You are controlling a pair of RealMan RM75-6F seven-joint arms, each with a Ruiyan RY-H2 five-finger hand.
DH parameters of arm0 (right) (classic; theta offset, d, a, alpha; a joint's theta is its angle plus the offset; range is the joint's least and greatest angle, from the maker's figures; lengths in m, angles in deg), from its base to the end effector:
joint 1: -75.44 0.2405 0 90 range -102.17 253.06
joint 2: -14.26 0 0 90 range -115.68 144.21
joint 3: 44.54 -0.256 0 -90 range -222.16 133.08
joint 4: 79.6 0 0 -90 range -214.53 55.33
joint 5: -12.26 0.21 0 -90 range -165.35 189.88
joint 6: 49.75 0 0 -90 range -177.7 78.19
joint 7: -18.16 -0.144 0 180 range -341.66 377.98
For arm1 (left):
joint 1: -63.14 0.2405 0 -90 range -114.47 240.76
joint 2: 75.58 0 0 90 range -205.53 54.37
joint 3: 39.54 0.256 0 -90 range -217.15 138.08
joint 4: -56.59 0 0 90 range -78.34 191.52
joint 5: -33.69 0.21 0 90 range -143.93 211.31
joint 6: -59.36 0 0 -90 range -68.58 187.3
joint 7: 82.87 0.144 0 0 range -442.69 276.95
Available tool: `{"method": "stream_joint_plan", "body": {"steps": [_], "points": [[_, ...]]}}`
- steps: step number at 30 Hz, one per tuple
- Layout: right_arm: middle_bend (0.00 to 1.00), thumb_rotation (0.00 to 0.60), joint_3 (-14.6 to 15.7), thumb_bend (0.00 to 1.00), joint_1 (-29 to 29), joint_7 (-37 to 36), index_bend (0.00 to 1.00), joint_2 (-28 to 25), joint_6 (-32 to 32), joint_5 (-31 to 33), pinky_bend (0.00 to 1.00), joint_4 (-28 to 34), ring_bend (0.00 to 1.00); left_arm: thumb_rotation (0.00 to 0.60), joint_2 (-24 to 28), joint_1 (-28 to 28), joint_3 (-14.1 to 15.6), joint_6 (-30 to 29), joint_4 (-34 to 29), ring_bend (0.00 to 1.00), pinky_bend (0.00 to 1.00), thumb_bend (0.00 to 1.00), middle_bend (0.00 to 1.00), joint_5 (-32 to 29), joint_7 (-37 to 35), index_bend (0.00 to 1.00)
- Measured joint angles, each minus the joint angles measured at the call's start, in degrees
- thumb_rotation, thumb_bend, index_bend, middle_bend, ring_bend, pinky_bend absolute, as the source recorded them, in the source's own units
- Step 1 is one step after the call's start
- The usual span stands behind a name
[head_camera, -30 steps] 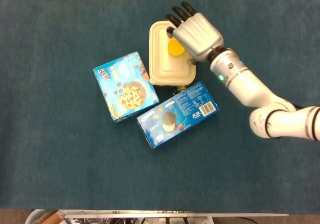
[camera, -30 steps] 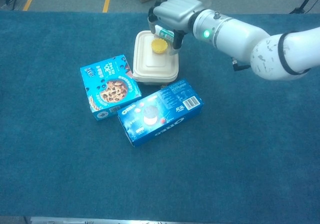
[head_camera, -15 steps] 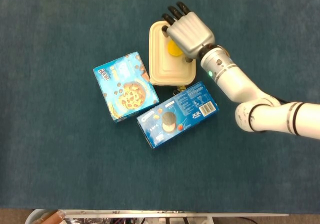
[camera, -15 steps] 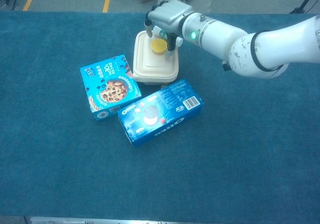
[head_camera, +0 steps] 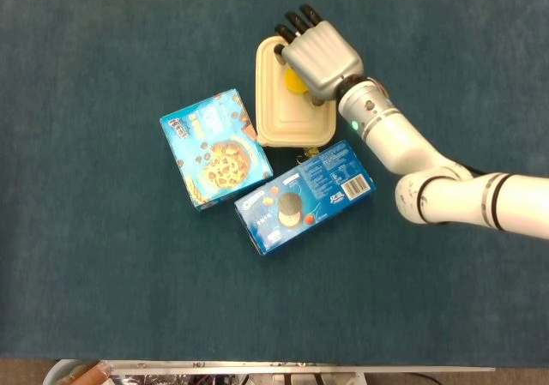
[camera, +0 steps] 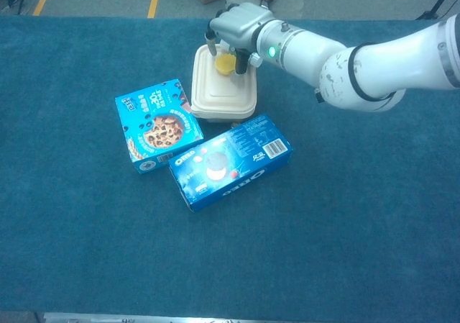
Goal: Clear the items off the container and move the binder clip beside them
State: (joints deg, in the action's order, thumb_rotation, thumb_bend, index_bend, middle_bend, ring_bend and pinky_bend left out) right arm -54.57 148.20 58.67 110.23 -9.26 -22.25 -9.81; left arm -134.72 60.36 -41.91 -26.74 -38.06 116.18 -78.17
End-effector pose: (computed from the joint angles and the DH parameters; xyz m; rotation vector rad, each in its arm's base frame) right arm -0.0260 -0.4205 -0.0635 2.1081 -0.6578 0.6558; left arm -0.3228 0.1673 0.1881 -1.3472 -0.8430 -0.7593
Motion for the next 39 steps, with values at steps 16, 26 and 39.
{"method": "stream_joint_plan", "body": {"steps": [16, 26, 39], "points": [[0.20, 0.600, 1.2, 0.27, 0.9, -0.3, 0.47, 0.8, 0.6, 0.8, 0.00, -0.6, 0.00, 0.600, -0.5, 0.1, -0.2, 0.2, 1.2, 0.10, 0.05, 0.39, 0.14, -0.1, -1.0, 0.18], [0.23, 0.600, 1.1, 0.30, 1.0, -1.1, 0.51, 0.9, 0.7, 0.8, 0.00, -0.9, 0.00, 0.600, -0.6, 0.0, -0.3, 0.4, 1.5, 0.10, 0.05, 0.39, 0.14, -0.2, -1.0, 0.18], [0.24, 0.600, 0.5, 0.30, -1.7, -5.0, 0.52, -5.4, 3.2, -4.3, 0.00, 8.1, 0.00, 0.600, -0.5, -0.1, -0.4, 0.5, 1.7, 0.10, 0.05, 0.39, 0.14, 0.0, -1.2, 0.18]]}}
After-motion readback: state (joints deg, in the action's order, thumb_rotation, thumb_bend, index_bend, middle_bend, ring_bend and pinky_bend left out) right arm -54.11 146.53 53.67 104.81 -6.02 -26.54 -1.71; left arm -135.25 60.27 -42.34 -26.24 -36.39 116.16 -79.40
